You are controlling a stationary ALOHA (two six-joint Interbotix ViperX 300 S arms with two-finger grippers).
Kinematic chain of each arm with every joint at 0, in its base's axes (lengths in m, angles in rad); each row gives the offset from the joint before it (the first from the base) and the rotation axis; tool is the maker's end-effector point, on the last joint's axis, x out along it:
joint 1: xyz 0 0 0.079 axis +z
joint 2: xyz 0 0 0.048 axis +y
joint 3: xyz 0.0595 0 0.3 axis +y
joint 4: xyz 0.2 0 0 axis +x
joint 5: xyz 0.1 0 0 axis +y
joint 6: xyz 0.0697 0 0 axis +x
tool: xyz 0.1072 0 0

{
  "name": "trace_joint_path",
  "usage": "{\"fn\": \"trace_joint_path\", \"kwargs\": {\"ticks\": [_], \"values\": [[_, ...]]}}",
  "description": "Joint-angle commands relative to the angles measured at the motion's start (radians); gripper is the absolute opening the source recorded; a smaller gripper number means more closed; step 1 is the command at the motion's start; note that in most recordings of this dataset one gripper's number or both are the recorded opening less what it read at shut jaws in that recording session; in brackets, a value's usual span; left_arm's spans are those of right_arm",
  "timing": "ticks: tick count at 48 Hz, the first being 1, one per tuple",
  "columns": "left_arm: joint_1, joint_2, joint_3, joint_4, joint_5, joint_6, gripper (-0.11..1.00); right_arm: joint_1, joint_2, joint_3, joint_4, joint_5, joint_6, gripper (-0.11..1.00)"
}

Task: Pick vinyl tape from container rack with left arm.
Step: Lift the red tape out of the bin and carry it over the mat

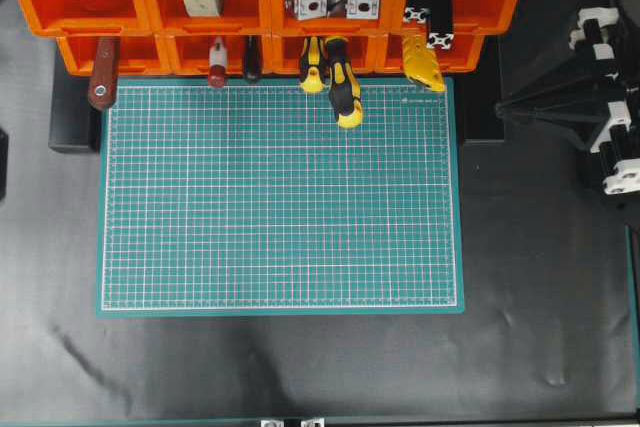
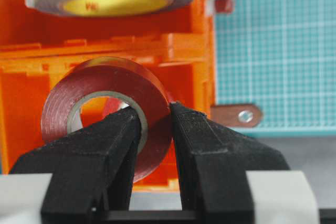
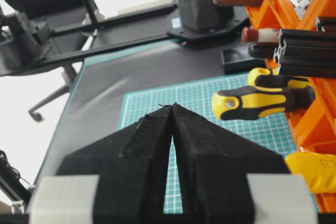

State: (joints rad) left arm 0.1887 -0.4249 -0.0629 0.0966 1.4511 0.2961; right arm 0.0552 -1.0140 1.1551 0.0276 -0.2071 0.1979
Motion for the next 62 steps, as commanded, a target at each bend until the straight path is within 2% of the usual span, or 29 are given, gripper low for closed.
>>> {"fn": "trace_joint_path", "kwargs": {"ticks": [1, 9, 15, 25, 37, 49, 56, 62], "values": [[-0.060, -0.034, -0.044, -0.002, 0.000, -0.044, 0.19, 0.005, 0.005, -0.025, 0.002, -0.012, 0.000, 0.00], [-0.206, -0.072, -0.028, -0.002, -0.006, -0.221, 0.19, 0.003, 0.000, -0.026, 0.002, -0.012, 0.000, 0.00], [-0.328, -0.091, 0.023, -0.002, -0.049, -0.364, 0.19, 0.005, -0.009, -0.028, 0.002, -0.012, 0.000, 0.00], [-0.489, -0.095, 0.141, -0.002, -0.218, -0.485, 0.19, 0.003, -0.014, -0.028, 0.002, -0.006, 0.000, 0.00], [-0.586, 0.009, 0.282, -0.002, -0.382, -0.511, 0.19, 0.002, -0.014, -0.028, 0.002, -0.005, 0.000, 0.00], [-0.594, 0.137, 0.353, -0.003, -0.640, -0.495, 0.19, -0.008, -0.014, -0.028, 0.002, -0.002, 0.002, 0.00], [-0.578, 0.212, 0.416, -0.002, -0.657, -0.499, 0.19, -0.008, -0.014, -0.025, 0.002, -0.002, 0.000, 0.00], [-0.552, 0.272, 0.431, -0.002, -0.657, -0.495, 0.19, -0.009, -0.015, -0.025, 0.002, -0.003, 0.000, 0.00]]}}
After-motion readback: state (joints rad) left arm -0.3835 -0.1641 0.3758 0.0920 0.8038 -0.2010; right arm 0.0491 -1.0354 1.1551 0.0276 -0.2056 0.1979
